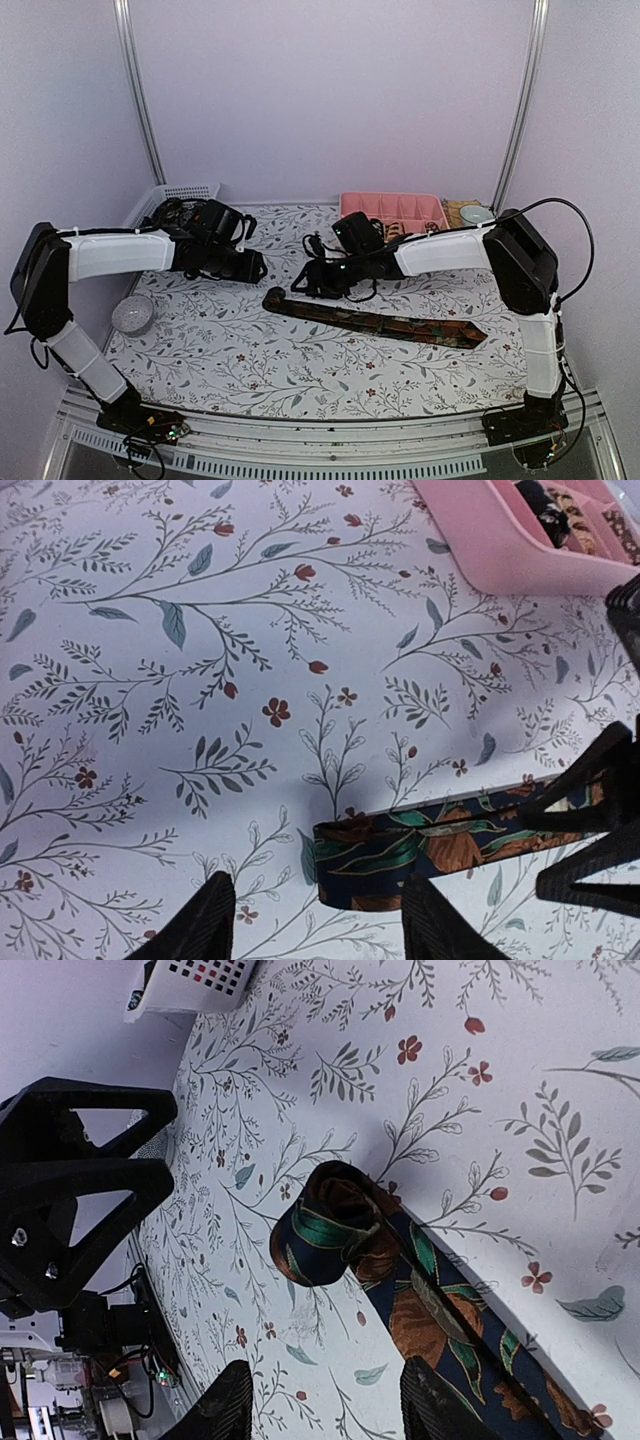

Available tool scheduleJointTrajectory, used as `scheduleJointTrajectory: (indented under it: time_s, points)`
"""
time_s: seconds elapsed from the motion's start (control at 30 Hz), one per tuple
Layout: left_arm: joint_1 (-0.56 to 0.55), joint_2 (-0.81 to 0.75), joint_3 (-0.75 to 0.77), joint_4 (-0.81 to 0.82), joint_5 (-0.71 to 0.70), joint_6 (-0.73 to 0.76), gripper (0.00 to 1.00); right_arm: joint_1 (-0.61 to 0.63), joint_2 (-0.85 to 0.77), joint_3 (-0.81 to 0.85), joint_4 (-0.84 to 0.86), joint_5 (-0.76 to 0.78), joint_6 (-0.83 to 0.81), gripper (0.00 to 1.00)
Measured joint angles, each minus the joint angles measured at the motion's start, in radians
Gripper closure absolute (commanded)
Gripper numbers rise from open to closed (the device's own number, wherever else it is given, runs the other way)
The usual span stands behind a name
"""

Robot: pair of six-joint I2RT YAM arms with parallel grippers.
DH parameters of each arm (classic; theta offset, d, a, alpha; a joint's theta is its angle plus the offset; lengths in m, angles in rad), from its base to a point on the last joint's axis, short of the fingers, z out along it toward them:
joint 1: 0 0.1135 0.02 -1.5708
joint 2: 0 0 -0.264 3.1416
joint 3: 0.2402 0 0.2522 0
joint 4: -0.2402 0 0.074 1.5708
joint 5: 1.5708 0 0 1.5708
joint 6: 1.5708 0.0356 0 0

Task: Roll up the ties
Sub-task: Roll the tie at the center of the board.

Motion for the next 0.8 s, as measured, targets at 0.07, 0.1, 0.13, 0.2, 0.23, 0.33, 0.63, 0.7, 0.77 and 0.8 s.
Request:
scheduleJointTrajectory:
  time_s: [0.07, 0.1, 0.13, 0.2, 0.23, 0.33, 0.63, 0.7, 0.77, 0.8]
  points:
    - [0.016, 0.022, 0.000, 0.020, 0.034, 0.013, 0.55, 0.013, 0.051, 0.043, 0.006, -0.005, 0.035, 0.50]
    - [0.023, 0.036, 0.000, 0.028, 0.050, 0.019, 0.56, 0.018, 0.070, 0.061, 0.009, -0.006, 0.048, 0.50]
    - [0.027, 0.050, 0.000, 0.035, 0.063, 0.023, 0.59, 0.023, 0.089, 0.081, 0.012, -0.010, 0.061, 0.50]
    - [0.031, 0.077, 0.000, 0.038, 0.082, 0.033, 0.60, 0.031, 0.120, 0.113, 0.026, -0.018, 0.086, 0.51]
    - [0.031, 0.090, 0.000, 0.039, 0.091, 0.036, 0.60, 0.034, 0.133, 0.124, 0.036, -0.023, 0.100, 0.51]
    - [0.031, 0.115, 0.000, 0.042, 0.108, 0.045, 0.63, 0.039, 0.153, 0.132, 0.055, -0.032, 0.134, 0.52]
    - [0.031, 0.150, 0.000, 0.068, 0.163, 0.048, 0.66, 0.044, 0.229, 0.166, 0.071, -0.050, 0.188, 0.56]
    - [0.031, 0.160, 0.000, 0.076, 0.175, 0.048, 0.66, 0.044, 0.240, 0.177, 0.072, -0.051, 0.198, 0.57]
    - [0.031, 0.170, 0.000, 0.082, 0.182, 0.048, 0.68, 0.044, 0.245, 0.183, 0.080, -0.053, 0.205, 0.57]
    - [0.031, 0.174, 0.000, 0.084, 0.185, 0.048, 0.68, 0.044, 0.246, 0.184, 0.084, -0.054, 0.207, 0.57]
